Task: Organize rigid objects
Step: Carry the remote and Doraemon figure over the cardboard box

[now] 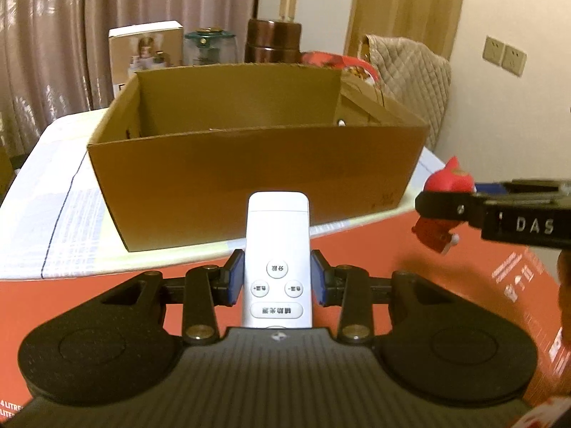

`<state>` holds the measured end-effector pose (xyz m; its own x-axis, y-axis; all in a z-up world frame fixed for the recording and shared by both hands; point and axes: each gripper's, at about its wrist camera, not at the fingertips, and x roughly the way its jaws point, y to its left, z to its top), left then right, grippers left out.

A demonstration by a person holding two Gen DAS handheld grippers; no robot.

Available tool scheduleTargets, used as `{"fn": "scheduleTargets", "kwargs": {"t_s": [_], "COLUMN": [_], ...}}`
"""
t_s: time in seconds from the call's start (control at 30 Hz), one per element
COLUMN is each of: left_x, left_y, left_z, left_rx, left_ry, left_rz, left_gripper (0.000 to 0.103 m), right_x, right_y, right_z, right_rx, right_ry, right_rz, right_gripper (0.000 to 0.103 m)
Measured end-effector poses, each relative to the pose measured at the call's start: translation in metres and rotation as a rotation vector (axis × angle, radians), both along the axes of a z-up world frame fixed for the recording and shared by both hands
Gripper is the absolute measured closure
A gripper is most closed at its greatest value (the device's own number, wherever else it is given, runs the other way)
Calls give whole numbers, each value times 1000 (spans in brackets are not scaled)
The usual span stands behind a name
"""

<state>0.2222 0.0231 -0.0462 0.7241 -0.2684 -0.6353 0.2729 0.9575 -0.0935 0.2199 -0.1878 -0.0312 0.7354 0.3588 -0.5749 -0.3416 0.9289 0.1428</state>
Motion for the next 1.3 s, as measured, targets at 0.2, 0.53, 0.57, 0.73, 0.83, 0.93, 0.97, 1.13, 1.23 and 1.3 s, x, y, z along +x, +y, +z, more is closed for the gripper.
{"fn": "scheduleTargets", "kwargs": {"t_s": [0.2, 0.53, 0.57, 0.73, 0.83, 0.93, 0.97, 1.13, 1.23, 1.3], "left_x": [3, 5, 5, 11, 18, 29, 34, 52, 64, 71], "left_y": [8, 13, 14, 18, 20, 20, 20, 19, 19, 19], "left_z": [6, 22, 26, 43, 52, 61, 64, 76, 80, 83], "left_rx": [-27, -50, -51, -61, -70, -69, -67, -64, -67, -76], "left_ry": [-7, -49, -59, -105, -132, -156, -166, -199, -211, -218], "left_rz": [22, 19, 19, 29, 44, 50, 50, 41, 39, 40], "left_gripper": [70, 70, 70, 70, 70, 70, 70, 70, 70, 70], "right_x": [4, 7, 7, 16, 26, 36, 40, 61, 74, 81], "right_y": [5, 15, 16, 22, 24, 23, 23, 15, 11, 7], "right_z": [5, 22, 25, 40, 47, 54, 56, 65, 67, 66], "right_rx": [10, 49, 57, 81, 93, 99, 100, 108, 110, 119], "right_ry": [-26, -91, -101, -146, -164, -181, -188, -215, -220, -215], "right_rz": [9, 58, 63, 70, 55, 41, 34, -14, -41, -59], "right_gripper": [61, 61, 61, 61, 61, 61, 61, 61, 61, 61]}}
